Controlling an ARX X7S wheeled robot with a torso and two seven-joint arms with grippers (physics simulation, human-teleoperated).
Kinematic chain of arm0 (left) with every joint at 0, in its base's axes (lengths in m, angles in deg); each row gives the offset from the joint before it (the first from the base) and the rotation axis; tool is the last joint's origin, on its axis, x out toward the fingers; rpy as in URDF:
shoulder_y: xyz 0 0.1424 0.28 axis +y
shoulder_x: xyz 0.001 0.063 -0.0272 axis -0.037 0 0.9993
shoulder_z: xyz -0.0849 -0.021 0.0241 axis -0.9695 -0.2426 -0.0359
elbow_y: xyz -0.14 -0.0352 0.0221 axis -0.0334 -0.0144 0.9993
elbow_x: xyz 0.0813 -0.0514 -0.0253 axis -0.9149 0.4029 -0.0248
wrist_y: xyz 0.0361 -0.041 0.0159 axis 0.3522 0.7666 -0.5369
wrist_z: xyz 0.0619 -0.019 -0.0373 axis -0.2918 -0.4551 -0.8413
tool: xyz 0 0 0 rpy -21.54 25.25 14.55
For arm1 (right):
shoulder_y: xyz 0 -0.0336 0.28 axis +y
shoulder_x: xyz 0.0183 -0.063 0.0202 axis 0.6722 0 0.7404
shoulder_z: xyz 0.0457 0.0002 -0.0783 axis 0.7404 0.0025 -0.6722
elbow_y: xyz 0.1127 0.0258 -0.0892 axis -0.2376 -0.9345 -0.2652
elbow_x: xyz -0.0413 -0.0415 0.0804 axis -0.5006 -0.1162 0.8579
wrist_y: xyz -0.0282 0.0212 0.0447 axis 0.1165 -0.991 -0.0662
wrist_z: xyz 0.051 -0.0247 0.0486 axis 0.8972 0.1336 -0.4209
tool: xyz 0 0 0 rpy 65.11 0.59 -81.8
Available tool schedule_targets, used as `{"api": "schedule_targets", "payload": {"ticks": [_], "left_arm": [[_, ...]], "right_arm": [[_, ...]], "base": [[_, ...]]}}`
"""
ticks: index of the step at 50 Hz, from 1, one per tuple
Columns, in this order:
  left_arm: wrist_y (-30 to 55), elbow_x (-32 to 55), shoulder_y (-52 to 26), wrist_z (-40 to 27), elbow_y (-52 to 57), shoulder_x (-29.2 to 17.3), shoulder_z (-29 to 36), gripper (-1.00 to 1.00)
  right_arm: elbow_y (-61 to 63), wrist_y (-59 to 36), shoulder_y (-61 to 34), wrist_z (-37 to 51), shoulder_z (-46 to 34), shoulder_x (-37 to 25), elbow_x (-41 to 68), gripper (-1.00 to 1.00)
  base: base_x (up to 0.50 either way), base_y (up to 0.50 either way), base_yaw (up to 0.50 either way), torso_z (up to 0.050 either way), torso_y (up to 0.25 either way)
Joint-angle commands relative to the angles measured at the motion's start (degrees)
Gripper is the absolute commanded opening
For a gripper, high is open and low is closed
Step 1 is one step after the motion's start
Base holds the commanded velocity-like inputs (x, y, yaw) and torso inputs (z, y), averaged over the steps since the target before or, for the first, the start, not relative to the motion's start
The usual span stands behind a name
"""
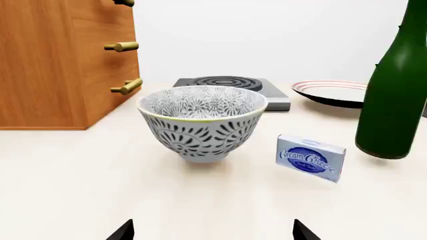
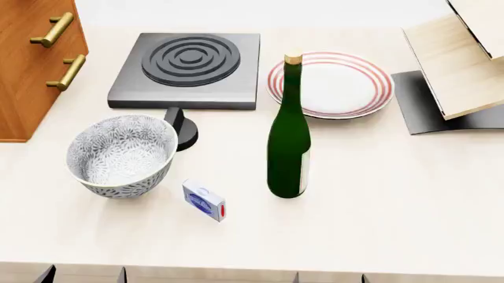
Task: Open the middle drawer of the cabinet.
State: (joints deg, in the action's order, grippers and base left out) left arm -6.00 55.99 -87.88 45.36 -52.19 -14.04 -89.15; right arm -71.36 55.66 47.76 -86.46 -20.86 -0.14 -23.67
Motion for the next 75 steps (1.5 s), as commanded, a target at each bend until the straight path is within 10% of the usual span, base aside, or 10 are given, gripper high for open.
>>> {"api": "schedule_targets", "payload": {"ticks": [1, 13, 19, 34, 75], "left_arm": [[0.6, 0.7, 0.2, -0.8, 1.0, -1.0, 1.3, 1.0], [12.9, 0.7, 3.0, -3.7, 19.7, -4.1, 2.6, 1.0], [24.7, 4.1, 13.1, -6.1, 57.8, -4.1, -6.4, 1.0], [24.3, 4.0, 13.8, -7.8, 58.0, -5.7, -4.4, 1.0], [23.7, 4.4, 14.0, -11.3, 56.7, -8.9, -1.1, 1.0]], "right_arm": [[0.6, -0.1, 0.2, 1.3, -1.1, -0.9, 0.7, 1.0], [19.5, -10.9, 1.9, 5.0, -1.6, -3.4, 2.4, 1.0], [53.7, -34.6, -2.6, 8.9, 2.1, -1.3, 5.4, 1.0], [59.8, -29.7, -3.7, 31.0, -2.9, -19.3, 24.3, 1.0], [58.6, -26.1, -4.2, 35.9, -7.1, -24.7, 25.8, 1.0]], "base": [[0.0, 0.0, 0.0, 0.0, 0.0], [0.0, 0.0, 0.0, 0.0, 0.0], [0.0, 0.0, 0.0, 0.0, 0.0], [0.33, 0.33, 0.0, 0.0, 0.0], [0.4, 0.42, 0.0, 0.0, 0.0]]}}
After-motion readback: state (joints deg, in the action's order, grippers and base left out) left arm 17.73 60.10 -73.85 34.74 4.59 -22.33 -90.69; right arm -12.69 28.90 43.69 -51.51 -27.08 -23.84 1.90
